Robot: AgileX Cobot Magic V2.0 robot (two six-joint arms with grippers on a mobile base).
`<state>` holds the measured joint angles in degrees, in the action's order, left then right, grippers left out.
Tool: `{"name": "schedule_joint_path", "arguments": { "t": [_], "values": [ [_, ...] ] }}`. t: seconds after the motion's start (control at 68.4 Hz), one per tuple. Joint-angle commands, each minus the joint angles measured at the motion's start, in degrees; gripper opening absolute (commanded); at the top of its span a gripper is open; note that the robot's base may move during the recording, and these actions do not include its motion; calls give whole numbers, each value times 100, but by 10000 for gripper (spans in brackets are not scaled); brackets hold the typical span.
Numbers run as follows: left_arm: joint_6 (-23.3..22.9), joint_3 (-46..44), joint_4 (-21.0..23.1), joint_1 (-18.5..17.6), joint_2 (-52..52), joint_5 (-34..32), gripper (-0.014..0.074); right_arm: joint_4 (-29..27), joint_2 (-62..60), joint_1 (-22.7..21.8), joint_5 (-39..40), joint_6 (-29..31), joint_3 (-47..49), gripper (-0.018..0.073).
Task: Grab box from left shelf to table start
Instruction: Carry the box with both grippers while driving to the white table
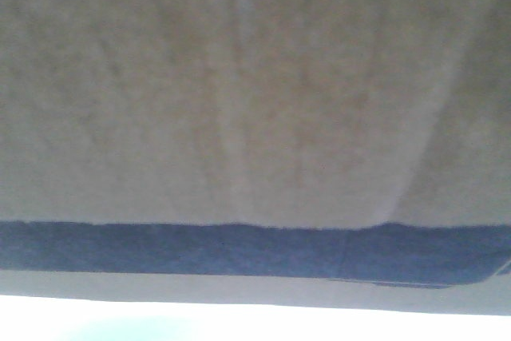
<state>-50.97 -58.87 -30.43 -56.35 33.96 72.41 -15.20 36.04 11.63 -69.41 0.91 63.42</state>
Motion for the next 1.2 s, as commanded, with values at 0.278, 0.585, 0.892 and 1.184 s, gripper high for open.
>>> {"name": "schedule_joint_path", "arguments": {
  "t": [0.278, 0.585, 0.892, 1.184],
  "values": [
    [701, -239, 1765, -239, -36, -360, -92, -454, 58, 27, 1222, 473, 194, 66],
    [701, -239, 1765, -239, -36, -360, -92, -454, 58, 27, 1222, 473, 194, 66],
    [701, -239, 1765, -239, -36, -360, -92, -454, 58, 27, 1222, 473, 194, 66],
    [701, -239, 1819, -239, -36, -374, -92, -454, 58, 27, 1222, 473, 194, 66]
  ]
}}
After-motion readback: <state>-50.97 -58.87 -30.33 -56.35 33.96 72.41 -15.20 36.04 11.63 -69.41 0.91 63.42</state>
